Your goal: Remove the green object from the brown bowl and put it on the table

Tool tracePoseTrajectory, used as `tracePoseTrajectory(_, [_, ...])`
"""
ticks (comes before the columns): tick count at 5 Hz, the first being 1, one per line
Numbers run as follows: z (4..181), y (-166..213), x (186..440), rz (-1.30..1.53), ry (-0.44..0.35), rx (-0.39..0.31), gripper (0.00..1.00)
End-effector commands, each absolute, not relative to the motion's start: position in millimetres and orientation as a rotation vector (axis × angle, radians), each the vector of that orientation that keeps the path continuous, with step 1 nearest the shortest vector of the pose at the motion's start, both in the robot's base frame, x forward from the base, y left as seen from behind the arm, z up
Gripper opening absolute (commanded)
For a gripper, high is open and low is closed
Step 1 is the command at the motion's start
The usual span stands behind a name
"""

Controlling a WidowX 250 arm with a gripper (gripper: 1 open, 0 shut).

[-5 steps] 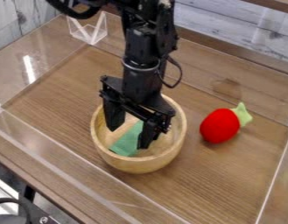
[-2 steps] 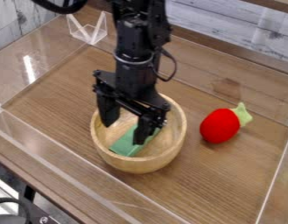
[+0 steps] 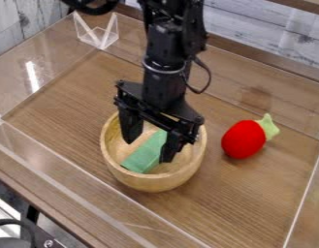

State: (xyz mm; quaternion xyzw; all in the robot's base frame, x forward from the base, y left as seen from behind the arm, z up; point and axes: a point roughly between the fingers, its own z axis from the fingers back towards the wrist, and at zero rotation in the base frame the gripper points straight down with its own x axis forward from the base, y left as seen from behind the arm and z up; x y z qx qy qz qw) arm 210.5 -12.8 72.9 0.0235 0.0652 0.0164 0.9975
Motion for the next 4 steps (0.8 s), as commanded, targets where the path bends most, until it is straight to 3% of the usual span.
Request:
tracePoseTrajectory(1, [75.5,-16,220,0.05,0.096,0.042,1.0])
tracePoseTrajectory(4, [68.2,-5,223,0.077,0.095,0.036,1.0])
